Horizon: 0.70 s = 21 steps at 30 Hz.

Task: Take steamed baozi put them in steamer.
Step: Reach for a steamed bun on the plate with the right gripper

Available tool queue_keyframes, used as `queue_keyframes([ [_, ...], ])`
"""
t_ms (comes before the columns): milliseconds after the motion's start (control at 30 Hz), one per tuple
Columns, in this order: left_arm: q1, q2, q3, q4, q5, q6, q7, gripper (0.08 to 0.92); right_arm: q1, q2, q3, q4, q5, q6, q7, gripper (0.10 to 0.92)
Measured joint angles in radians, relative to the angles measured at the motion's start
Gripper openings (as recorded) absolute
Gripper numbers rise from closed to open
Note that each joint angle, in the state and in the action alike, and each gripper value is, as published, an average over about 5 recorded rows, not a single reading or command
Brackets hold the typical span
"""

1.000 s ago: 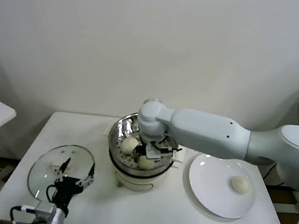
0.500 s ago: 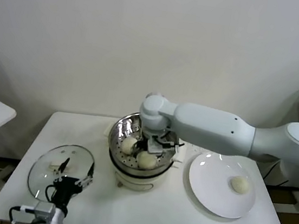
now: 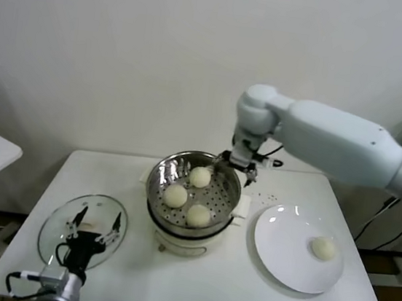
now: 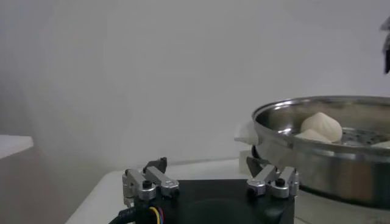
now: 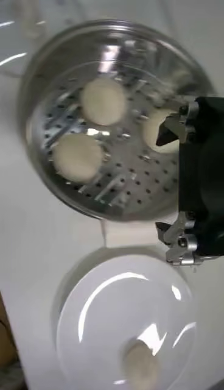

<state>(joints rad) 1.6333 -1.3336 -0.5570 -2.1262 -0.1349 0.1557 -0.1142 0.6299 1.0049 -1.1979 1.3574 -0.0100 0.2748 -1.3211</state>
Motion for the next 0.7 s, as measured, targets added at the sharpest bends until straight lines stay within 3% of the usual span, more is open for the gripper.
queue_keyframes([
  [333, 0.001, -0.010, -0.003, -0.018, 0.010, -0.009, 0.007, 0.823, -0.048, -0.234, 0.034, -0.097, 0.161, -0.171, 0.028, 0.823],
  [700, 0.002, -0.040, 0.002, -0.034, 0.044, -0.020, 0.011, 0.823, -0.355, -0.446, 0.296, -0.189, 0.120, -0.237, 0.030, 0.823],
])
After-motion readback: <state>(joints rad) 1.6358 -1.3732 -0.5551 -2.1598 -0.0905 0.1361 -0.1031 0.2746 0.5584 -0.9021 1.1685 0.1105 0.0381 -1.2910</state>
